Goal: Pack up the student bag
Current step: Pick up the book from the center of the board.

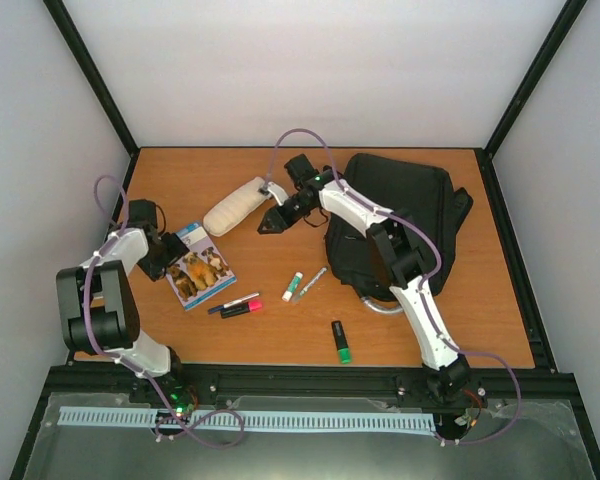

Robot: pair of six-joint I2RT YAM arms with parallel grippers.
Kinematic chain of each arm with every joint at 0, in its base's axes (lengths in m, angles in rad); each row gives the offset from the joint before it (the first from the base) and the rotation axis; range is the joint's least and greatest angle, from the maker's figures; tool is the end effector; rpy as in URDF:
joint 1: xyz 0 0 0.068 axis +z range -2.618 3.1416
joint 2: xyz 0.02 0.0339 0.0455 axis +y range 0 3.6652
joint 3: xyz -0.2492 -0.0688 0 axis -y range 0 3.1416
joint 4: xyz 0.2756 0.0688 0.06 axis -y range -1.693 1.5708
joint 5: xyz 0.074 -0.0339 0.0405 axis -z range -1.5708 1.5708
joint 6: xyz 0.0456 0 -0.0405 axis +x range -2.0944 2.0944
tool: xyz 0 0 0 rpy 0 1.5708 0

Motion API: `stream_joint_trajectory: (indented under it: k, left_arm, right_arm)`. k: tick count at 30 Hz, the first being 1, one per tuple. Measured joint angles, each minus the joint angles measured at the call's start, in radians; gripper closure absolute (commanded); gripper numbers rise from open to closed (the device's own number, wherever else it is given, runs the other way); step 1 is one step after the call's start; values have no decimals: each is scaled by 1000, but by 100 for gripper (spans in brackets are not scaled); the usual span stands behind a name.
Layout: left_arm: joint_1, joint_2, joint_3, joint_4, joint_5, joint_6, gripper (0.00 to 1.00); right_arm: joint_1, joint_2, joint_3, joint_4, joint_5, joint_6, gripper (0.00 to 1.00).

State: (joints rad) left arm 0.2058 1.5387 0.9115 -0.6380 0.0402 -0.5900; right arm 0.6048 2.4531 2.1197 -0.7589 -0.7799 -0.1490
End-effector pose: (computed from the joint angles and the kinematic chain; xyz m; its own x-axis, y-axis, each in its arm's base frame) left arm 0.3002 0.0608 0.1354 -0.6687 -0.7075 -0.2287 -0.6792 0.7064 -0.1992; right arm 0.4272 0.3343 0.1439 -0.6226 -0.5586 -0.5480 -0.7716 0.3214 0.5490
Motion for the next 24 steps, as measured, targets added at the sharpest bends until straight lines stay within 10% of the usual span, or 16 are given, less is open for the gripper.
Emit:
stream_joint_trajectory:
  k: [7, 19, 24]
  left_arm:
    - [0, 47, -31, 74, 60, 8, 37]
    - [0, -66, -91, 26, -8, -34, 16]
    - [1, -71, -119, -6, -81, -57, 25]
  right_arm:
    - [69, 59, 92, 51, -71, 53, 50]
    - [173, 162, 109, 100, -97, 137, 44]
    - [199, 180, 108, 117, -120, 169, 44]
